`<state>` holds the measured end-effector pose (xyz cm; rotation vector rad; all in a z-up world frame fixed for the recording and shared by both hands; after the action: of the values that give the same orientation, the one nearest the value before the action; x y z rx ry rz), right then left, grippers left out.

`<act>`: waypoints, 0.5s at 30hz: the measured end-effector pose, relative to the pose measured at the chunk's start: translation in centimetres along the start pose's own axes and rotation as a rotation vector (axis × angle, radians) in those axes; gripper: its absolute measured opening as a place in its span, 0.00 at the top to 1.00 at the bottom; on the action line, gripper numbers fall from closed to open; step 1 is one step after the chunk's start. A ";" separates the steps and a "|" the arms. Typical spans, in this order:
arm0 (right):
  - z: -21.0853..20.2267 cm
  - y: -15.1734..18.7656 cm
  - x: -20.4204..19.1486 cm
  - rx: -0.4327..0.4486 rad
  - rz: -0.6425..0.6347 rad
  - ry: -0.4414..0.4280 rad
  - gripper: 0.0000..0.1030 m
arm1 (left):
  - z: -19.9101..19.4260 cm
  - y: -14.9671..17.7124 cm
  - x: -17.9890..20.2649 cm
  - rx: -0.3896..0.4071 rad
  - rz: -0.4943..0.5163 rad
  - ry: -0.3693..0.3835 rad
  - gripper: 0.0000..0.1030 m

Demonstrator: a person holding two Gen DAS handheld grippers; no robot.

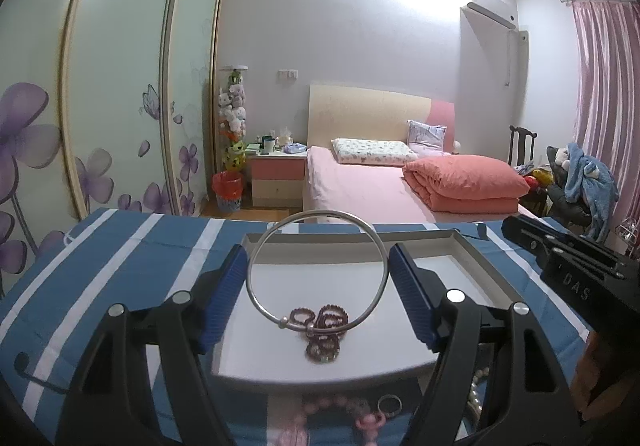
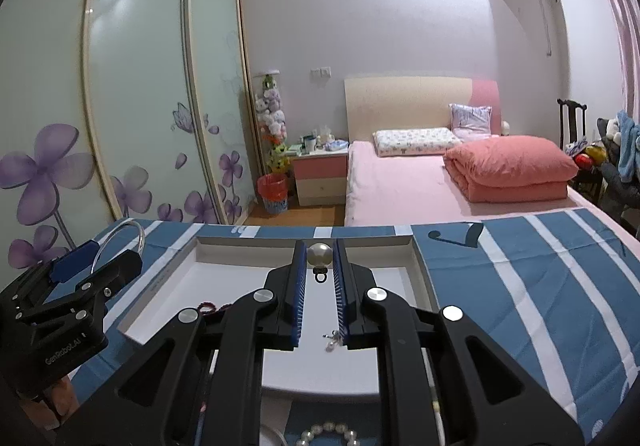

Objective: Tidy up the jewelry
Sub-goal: 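Carry the silver bangle into the tray with left tool while right tool carries pearl pendant, then open both tools to drop the bangle and pearl pendant in the tray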

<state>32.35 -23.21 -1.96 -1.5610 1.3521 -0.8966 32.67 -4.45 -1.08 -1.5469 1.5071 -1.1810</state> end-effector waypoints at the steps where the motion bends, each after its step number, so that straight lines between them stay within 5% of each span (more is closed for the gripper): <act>1: 0.4 0.0 0.0 -0.005 0.001 0.000 0.86 | 0.7 0.0 0.0 -0.005 -0.001 -0.003 0.31; 15: 4.8 2.5 0.1 -0.142 0.022 -0.033 0.86 | 5.8 1.8 -0.6 -0.107 0.000 -0.012 0.31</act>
<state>35.81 -22.73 -6.04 -1.6573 1.4335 -0.7721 37.37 -4.80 -4.93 -1.6206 1.5851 -1.1054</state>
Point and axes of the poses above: each gripper's, at about its wrist camera, not at the fingertips, and z roughly the way its jaws point, x to its right, y to its underside, the point moved 5 cm from there along z, roughly the way its jaws point, and after that the axes turned 6 degrees about -z, right-handed, at the moved point
